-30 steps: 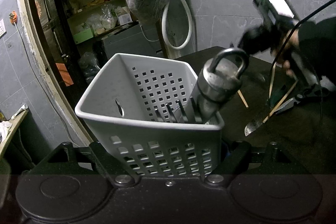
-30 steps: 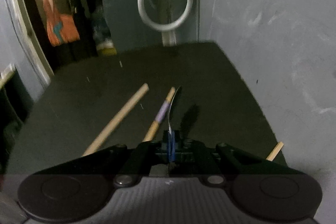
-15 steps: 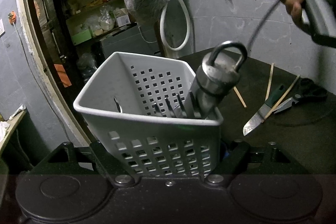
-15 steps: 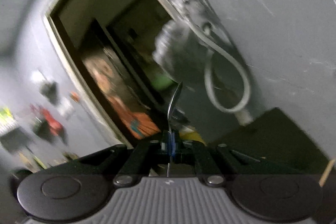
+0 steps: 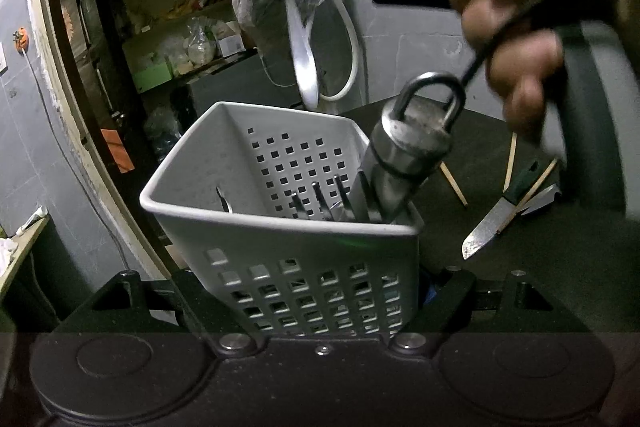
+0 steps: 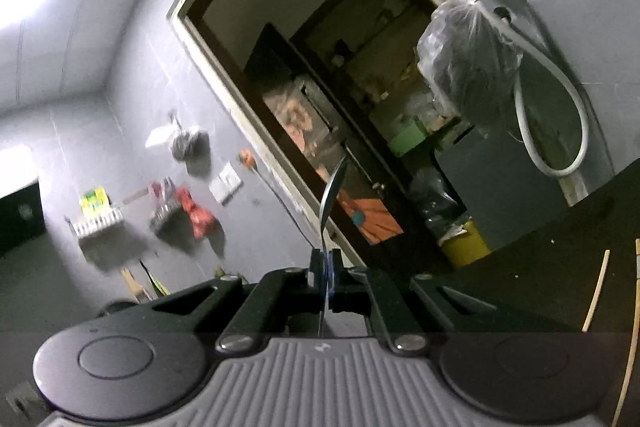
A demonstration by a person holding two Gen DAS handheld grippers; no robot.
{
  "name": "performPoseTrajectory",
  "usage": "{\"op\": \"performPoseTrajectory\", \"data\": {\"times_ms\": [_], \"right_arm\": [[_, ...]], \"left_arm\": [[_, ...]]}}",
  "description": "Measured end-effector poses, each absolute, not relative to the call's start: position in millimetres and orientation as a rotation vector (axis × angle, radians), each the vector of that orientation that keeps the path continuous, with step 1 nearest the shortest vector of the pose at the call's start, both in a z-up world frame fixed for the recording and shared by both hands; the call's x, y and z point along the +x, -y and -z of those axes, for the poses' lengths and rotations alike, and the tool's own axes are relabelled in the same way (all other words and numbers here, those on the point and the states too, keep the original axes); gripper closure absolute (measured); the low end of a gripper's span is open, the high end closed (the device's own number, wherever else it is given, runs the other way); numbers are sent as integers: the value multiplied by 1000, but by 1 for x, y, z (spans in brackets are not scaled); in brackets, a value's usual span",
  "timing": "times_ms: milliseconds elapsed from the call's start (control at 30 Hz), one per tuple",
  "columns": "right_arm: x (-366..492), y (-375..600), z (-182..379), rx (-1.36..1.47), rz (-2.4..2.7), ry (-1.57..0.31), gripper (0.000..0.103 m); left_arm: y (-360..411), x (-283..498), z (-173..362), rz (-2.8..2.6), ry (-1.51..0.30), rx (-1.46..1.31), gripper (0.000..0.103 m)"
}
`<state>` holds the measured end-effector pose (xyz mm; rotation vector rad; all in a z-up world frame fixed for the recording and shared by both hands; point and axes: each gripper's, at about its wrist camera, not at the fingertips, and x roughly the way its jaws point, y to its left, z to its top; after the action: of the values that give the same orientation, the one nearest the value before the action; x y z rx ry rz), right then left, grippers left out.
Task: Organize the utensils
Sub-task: 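Carry the grey spoon over the caddy and drop it in with the right gripper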
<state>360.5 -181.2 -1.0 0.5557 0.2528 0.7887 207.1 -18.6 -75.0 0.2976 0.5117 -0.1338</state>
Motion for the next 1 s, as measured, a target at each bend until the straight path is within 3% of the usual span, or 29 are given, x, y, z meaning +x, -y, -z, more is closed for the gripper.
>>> {"op": "performPoseTrajectory", "data": {"times_ms": [433,833,867,1000], "right_arm": [[297,141,31,254,-864,-230,101],[276,143,34,169,-891,-269,98],[275,143,34,161,-892,-276,96],[270,144,31,146,-894,-286,61]], "left_arm": [[19,207,75,137,-510,300,20],[19,207,75,137,-510,301,20],[19,207,75,137,-510,301,20],[19,208,74,137,-510,301,20]]}}
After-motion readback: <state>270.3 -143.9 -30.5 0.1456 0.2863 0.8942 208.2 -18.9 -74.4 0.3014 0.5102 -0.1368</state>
